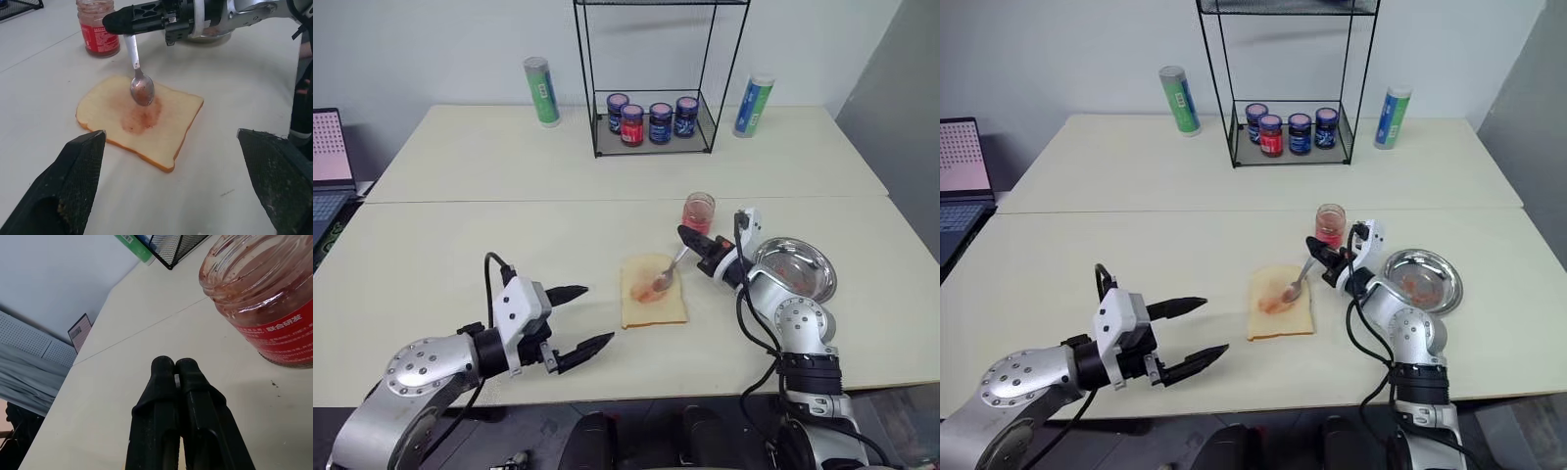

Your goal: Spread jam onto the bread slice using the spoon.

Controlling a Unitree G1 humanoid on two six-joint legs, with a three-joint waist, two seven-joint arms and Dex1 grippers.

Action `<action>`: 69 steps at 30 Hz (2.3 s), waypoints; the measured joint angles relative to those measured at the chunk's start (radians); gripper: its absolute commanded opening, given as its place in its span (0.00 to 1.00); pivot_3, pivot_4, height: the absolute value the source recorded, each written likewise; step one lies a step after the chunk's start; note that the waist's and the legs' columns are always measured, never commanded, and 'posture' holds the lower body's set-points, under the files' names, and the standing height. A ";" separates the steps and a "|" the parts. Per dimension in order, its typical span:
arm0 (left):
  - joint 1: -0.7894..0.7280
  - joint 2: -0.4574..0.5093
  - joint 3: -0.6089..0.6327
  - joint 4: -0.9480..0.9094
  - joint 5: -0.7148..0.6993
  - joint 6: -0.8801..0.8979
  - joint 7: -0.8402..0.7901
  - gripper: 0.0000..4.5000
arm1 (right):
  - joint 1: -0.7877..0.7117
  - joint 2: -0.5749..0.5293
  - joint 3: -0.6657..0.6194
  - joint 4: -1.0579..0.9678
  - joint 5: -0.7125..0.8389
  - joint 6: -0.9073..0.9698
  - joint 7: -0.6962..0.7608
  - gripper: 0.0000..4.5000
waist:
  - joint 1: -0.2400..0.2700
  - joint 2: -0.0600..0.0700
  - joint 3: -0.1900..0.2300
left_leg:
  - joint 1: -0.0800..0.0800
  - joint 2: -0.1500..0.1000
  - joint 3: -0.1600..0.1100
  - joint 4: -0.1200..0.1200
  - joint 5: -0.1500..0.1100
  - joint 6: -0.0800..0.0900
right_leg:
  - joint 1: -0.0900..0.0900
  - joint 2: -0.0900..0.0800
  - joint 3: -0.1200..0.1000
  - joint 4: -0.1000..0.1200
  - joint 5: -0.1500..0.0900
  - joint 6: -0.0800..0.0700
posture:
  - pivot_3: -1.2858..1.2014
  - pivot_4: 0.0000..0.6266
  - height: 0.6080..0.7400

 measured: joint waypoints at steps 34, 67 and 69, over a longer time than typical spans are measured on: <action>0.008 0.031 -0.030 0.028 0.025 -0.040 -0.061 1.00 | 0.082 -0.072 -0.006 -0.071 0.047 0.058 0.061 0.00 | 0.002 0.000 0.000 | 0.000 0.000 0.000 0.000 0.000 0.000 | 0.000 0.000 0.000 0.000 0.000 0.000 | 0.52 0.24 1.00; -0.848 -0.335 -0.581 0.617 0.260 -0.232 -0.278 1.00 | 0.189 -0.384 -0.458 -0.079 0.218 -0.079 -0.239 0.00 | -0.001 -0.001 0.001 | -0.001 -0.002 0.003 0.001 0.000 0.000 | 0.000 0.006 0.004 -0.001 0.000 0.002 | 0.52 0.24 1.00; -0.852 -0.358 -0.587 0.639 0.280 -0.254 -0.278 1.00 | 0.174 -0.385 -0.454 0.006 0.180 -0.115 -0.185 0.00 | -0.003 -0.001 0.001 | 0.000 -0.001 0.002 0.001 0.000 0.000 | 0.000 0.008 0.004 -0.001 0.000 0.002 | 0.52 0.24 1.00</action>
